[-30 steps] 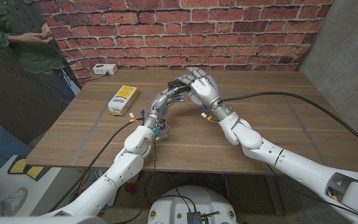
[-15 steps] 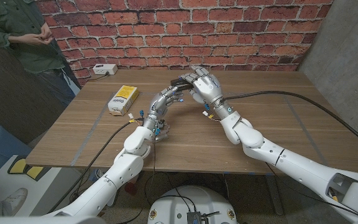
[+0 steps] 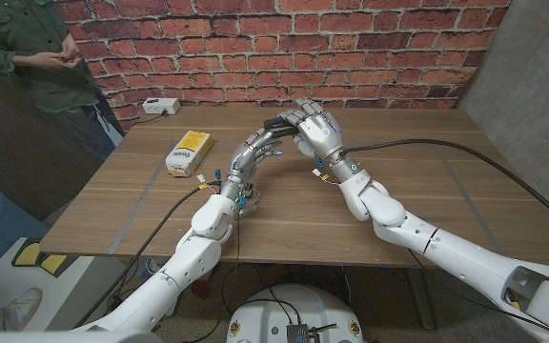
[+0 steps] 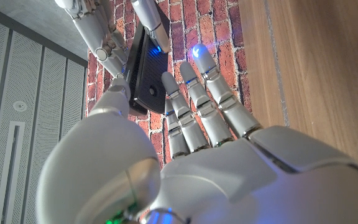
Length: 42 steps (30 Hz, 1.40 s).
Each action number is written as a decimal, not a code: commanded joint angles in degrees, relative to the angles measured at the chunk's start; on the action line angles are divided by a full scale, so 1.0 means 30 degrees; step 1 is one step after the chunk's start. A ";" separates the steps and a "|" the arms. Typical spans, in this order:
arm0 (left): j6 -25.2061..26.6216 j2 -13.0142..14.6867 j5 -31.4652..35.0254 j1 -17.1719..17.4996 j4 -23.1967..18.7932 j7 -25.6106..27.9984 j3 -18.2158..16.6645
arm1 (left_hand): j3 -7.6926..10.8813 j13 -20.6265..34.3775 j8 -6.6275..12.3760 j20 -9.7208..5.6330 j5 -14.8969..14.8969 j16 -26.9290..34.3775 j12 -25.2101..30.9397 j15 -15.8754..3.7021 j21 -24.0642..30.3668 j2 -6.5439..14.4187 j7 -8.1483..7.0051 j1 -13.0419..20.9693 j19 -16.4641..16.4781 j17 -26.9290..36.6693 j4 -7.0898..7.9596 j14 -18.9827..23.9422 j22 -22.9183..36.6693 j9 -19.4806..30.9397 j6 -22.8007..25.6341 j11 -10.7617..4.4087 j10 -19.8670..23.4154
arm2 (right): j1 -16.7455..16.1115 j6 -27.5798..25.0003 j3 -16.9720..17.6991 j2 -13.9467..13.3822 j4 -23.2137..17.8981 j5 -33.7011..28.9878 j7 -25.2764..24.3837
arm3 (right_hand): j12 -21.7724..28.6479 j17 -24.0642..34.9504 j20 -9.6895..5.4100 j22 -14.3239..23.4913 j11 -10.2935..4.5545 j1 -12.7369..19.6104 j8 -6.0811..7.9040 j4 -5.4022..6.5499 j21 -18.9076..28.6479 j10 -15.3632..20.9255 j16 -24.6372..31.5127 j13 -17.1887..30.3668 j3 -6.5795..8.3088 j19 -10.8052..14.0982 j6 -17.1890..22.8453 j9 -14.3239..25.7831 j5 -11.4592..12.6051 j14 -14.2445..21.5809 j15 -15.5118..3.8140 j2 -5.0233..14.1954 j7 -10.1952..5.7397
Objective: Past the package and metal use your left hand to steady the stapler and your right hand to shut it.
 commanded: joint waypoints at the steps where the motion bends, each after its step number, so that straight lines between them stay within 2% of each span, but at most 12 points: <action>1: -0.0139 0.0020 0.0034 0.0116 -0.0068 0.0029 -0.0039 | -0.0094 0.0070 0.0134 -0.1006 0.0143 0.0011 -0.0034 -0.2149 -0.0040 0.0096 -0.0010 -0.0246 -0.0108 -0.0022 0.0002 -0.0137 0.0031 -0.0056 -0.0038 -0.0040 -0.0160 | -0.0143 -0.0040 0.0216 -0.0040 -0.0120 0.0181 -0.0291 | 0.0248 0.0003 -0.0020 0.0063 -0.0061 0.0074 0.0014 0.0038 -0.0128 0.0645 0.0147 0.0049 -0.0036 0.0114 0.0416 0.0089 0.0129 0.0290 -0.3400 0.0186 -0.0027; 14: -0.0299 0.0041 -0.0066 0.0321 -0.0062 0.0019 -0.0120 | -0.0126 0.0112 0.0254 -0.1011 0.0143 0.0034 -0.0058 -0.2160 -0.0090 0.0145 0.0019 -0.0404 -0.0124 -0.0066 0.0065 -0.0215 0.0023 -0.0220 -0.0008 -0.0076 -0.0195 | -0.0227 0.0384 0.0471 -0.0149 -0.0116 0.0667 -0.0777 | 0.0337 0.0179 -0.0350 0.0088 -0.0256 0.0363 0.0347 0.0065 -0.0549 0.2375 0.0699 -0.0492 0.0069 0.0385 0.2477 -0.0050 0.0071 0.0941 -0.3487 0.0639 -0.0454; 26: -0.0401 0.0140 -0.0063 0.0553 -0.0245 0.0111 -0.0223 | -0.0138 0.0147 0.0344 -0.1019 0.0145 0.0152 -0.0005 -0.2165 -0.0119 0.0245 0.0025 -0.0487 -0.0084 -0.0068 0.0101 -0.0099 0.0015 -0.0368 0.0064 -0.0083 -0.0033 | -0.0319 0.1036 0.0714 -0.0160 -0.0091 0.1303 -0.1369 | 0.0393 0.0411 -0.0795 0.0118 -0.0241 0.0784 0.0388 0.0076 -0.0935 0.3940 0.1243 -0.0953 0.0335 0.0545 0.3832 -0.0136 -0.0002 0.1585 -0.3580 0.0878 -0.0433; 30: -0.0377 0.0196 -0.0076 0.0612 -0.0328 0.0126 -0.0250 | -0.0149 0.0157 0.0378 -0.1041 0.0143 0.0182 0.0010 -0.2164 -0.0124 0.0252 0.0068 -0.0525 -0.0053 -0.0079 0.0109 -0.0057 0.0012 -0.0418 0.0112 -0.0085 0.0019 | -0.0449 0.1157 0.0873 -0.0208 -0.0358 0.1518 -0.1468 | 0.0786 0.0484 -0.0914 0.0131 -0.0218 0.0990 0.0554 0.0141 -0.1081 0.4804 0.1373 -0.0767 0.0517 0.0700 0.4783 -0.0082 -0.0054 0.1848 -0.3637 0.0969 -0.0357; 42: -0.0422 0.0256 -0.0190 0.0712 -0.0375 0.0008 -0.0284 | -0.0179 0.0184 0.0466 -0.1046 0.0137 0.0292 0.0085 -0.2175 -0.0150 0.0272 0.0169 -0.0641 0.0019 -0.0114 0.0125 0.0124 0.0007 -0.0588 0.0261 -0.0077 0.0257 | -0.0697 0.1340 0.1142 -0.0228 -0.0691 0.1787 -0.1371 | 0.1208 0.0585 -0.1083 0.0146 -0.0193 0.1179 0.0763 0.0242 -0.1278 0.5491 0.1542 -0.0510 0.0745 0.0801 0.5903 -0.0008 -0.0108 0.2423 -0.3667 0.0988 -0.0305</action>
